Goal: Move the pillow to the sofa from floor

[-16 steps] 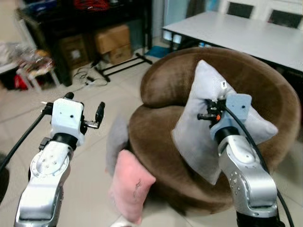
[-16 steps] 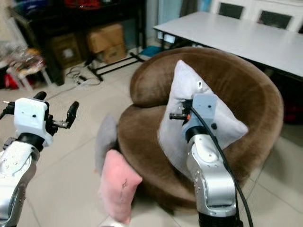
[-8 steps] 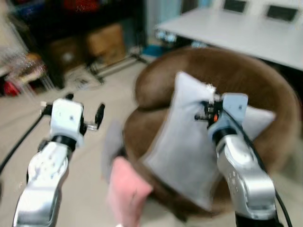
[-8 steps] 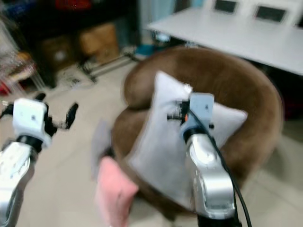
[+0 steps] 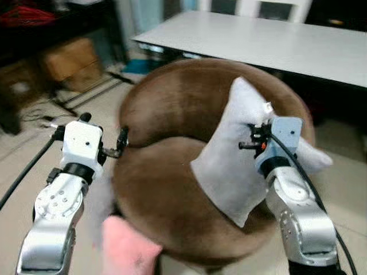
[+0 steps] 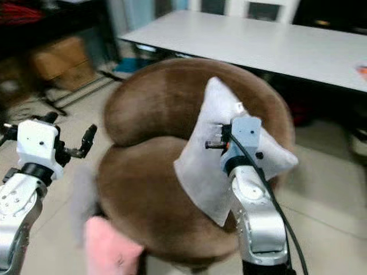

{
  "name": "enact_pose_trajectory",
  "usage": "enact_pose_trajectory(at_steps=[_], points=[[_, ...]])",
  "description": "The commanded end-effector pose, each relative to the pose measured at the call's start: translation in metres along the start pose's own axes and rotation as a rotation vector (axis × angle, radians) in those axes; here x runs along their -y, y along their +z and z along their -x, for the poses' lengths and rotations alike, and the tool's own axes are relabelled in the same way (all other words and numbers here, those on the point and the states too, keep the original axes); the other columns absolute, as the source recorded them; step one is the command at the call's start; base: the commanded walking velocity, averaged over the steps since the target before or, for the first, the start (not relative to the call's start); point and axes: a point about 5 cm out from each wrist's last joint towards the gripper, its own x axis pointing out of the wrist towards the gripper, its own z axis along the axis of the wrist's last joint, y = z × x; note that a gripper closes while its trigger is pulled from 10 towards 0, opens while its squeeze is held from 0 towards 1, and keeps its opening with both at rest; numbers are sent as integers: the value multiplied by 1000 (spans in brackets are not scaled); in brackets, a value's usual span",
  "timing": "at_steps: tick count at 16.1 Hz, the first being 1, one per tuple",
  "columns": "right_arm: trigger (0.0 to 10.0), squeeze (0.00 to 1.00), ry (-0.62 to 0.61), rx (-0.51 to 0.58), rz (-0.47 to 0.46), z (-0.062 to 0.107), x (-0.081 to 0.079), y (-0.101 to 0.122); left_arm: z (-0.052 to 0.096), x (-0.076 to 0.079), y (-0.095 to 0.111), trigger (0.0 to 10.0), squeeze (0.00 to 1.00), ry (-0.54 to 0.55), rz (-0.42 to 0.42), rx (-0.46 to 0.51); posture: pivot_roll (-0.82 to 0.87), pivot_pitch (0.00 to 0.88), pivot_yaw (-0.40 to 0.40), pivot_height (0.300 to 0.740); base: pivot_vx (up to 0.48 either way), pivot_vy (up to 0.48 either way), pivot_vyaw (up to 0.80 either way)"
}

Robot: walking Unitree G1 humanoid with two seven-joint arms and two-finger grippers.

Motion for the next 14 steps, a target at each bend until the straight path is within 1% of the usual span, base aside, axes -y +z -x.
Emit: enact_pose_trajectory(at_steps=[1, 4, 6, 8, 12, 13, 14], points=[[10000, 0, 6, 84, 2, 0, 0, 16, 0, 0, 2, 10000, 0, -7, -10, 6, -4, 0, 37, 740, 311, 0, 0], [10000, 0, 31, 90, 9, -1, -3, 16, 1, 0, 2, 10000, 0, -5, -15, 6, -4, 0, 37, 740, 266, 0, 0], [10000, 0, 74, 97, 2, 0, -8, 17, 2, 0, -2, 10000, 0, 2, -36, -16, -1, 0, 38, 740, 0, 0, 0], [10000, 0, 101, 98, 4, 0, -12, 18, 3, 2, -3, 10000, 0, -3, -35, -23, -2, 0, 38, 740, 0, 0, 0], [10000, 0, 129, 100, -10, -8, -17, 22, 5, 4, -7, 10000, 0, -30, -56, -41, 6, 0, 33, 740, 0, 0, 0], [10000, 0, 138, 91, -23, -11, -21, 24, 6, 4, -7, 10000, 0, -39, -58, -43, 8, 0, 33, 740, 0, 0, 0], [10000, 0, 140, 66, -50, -16, -25, 25, 7, 4, -7, 10000, 0, -73, -63, -50, 9, 0, 33, 740, 0, 0, 0]])
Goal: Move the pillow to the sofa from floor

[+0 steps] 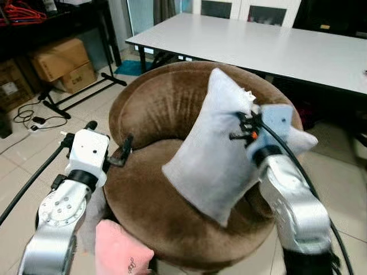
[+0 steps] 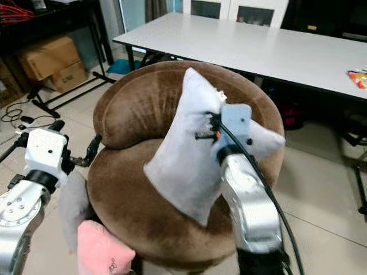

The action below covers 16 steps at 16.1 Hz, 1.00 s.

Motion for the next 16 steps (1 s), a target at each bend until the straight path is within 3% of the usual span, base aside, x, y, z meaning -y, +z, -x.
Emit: enact_pose_trajectory(at_steps=[1, 3, 6, 7, 9, 11, 13, 16], points=[[10000, 0, -7, -3, -22, -6, -2, 6, 1, 2, 2, 10000, 0, -55, -21, -4, 14, 0, 28, 740, 0, 0, 0], [10000, 0, -4, -37, -63, -15, -8, 6, 9, 5, -7, 10000, 0, -156, -70, -52, 17, 0, 27, 740, 0, 0, 0], [10000, 0, -10, -66, -104, -35, -14, 7, 15, 1, -11, 10000, 0, -191, -92, -80, 23, 0, 30, 740, 0, 0, 0], [10000, 0, -46, -107, -132, -54, -11, 5, 17, 0, -10, 10000, 0, -208, -101, -82, 37, 0, 29, 740, 0, 0, 0], [10000, 0, -90, -142, -180, -71, -4, 4, 19, -1, -8, 10000, 0, -233, -107, -84, 43, 0, 29, 740, 0, 0, 0], [10000, 0, -201, -226, -193, -93, 14, -7, 23, 1, -8, 10000, 0, -267, -93, -91, 46, 0, 32, 740, 0, 0, 0], [10000, 0, -290, -283, -235, -101, 27, -19, 25, 1, -7, 10000, 0, -281, -89, -96, 49, 0, 31, 740, 0, 0, 0], [10000, 0, -334, -345, -175, -106, 38, -38, 26, 4, -8, 10000, 0, -309, -63, -108, 66, 0, 25, 740, 0, 0, 0]])
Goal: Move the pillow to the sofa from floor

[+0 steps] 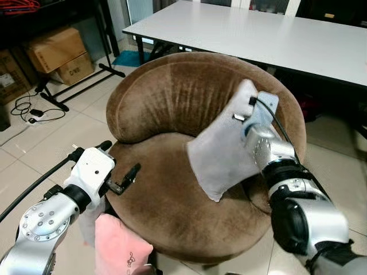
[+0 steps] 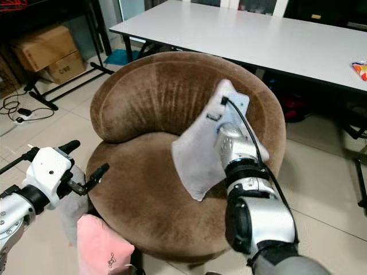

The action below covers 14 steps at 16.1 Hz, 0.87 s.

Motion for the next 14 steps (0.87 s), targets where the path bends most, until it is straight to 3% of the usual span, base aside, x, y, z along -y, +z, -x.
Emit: enact_pose_trajectory(at_steps=[1, 2, 3, 7, 9, 10, 13, 14], points=[[10000, 0, 34, 28, 15, 0, -8, 8, 2, 3, -1, 10000, 0, -32, 17, -14, 71, 0, 23, 740, 0, 0, 0], [10000, 0, 81, 26, 22, 0, -13, 7, 2, 5, -1, 10000, 0, -46, 12, -10, 85, 0, 15, 740, 0, 0, 0], [10000, 1000, 123, 33, 6, 0, -17, 8, 2, 6, 0, 10000, 0, -53, 22, -4, 91, 0, 12, 740, 0, 0, 0], [10000, 1000, 183, 148, -35, 1, -19, 39, 4, 11, 7, 10000, 0, -109, 133, 37, 96, 0, 3, 740, 0, 0, 0], [10000, 1000, 177, 213, 4, 1, -9, 53, 6, 26, 7, 10000, 0, -286, 226, 34, 73, 0, 12, 740, 0, 0, 0], [10000, 1000, 185, 255, 38, 1, -3, 59, 5, 30, 8, 10000, 0, -339, 224, 31, 66, 0, 17, 740, 0, 0, 0], [10000, 1000, 231, 341, 66, 3, 10, 65, -2, 25, 10, 10000, 0, -277, 197, 46, 44, 0, 21, 740, 0, 0, 0], [10000, 1000, 244, 398, 75, 7, 18, 65, -7, 19, 11, 10000, 0, -199, 176, 60, 36, 0, 18, 740, 0, 0, 0]])
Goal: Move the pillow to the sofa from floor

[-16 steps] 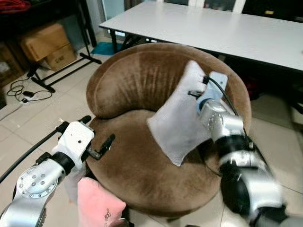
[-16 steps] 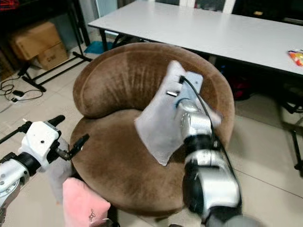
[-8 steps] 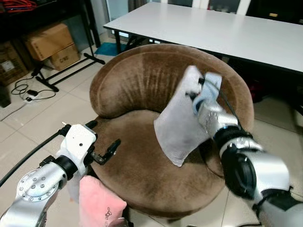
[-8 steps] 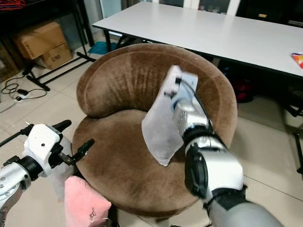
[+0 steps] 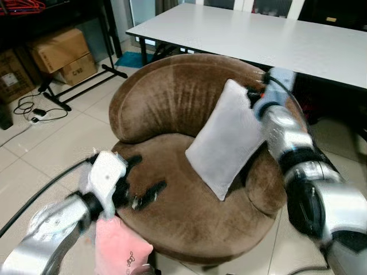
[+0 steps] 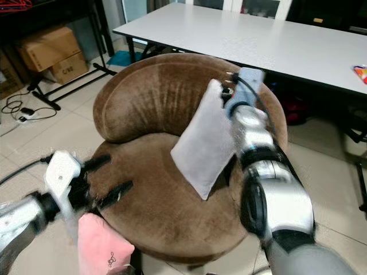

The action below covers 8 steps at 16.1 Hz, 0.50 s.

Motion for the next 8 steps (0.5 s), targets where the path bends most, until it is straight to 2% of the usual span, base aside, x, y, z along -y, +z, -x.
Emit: enact_pose_trajectory(at_steps=[1, 2, 3, 4, 5, 6, 8], points=[[10000, 1000, 40, 60, -12, 4, 0, 10, 0, -7, 0, 10000, 0, 73, -21, 0, 36, 0, 18, 740, 0, 0, 0], [10000, 1000, 46, 79, -14, 12, 1, 10, -1, -9, 0, 10000, 0, 112, -30, 2, 17, 0, 11, 740, 0, 0, 0], [10000, 1000, 91, 126, 21, 41, -3, 9, 2, -12, 0, 10000, 0, 206, -32, 16, -1, 0, 6, 740, 0, 0, 0], [10000, 1000, 104, 132, 42, 56, -6, 7, 3, -13, 0, 10000, 0, 252, -36, 21, -6, 0, 4, 740, 0, 0, 0], [10000, 0, 118, 124, 43, 77, -10, 1, 5, -11, -3, 10000, 0, 295, -27, 19, -11, 0, -4, 740, 0, 0, 0], [10000, 0, 103, 113, 33, 95, -13, -6, 7, -9, -5, 10000, 0, 339, -25, 10, -13, 0, -7, 740, 0, 0, 0], [10000, 0, 18, 60, 19, 120, -13, -24, 8, -8, -11, 10000, 0, 395, -9, -6, -9, 0, -18, 740, 0, 0, 0]])
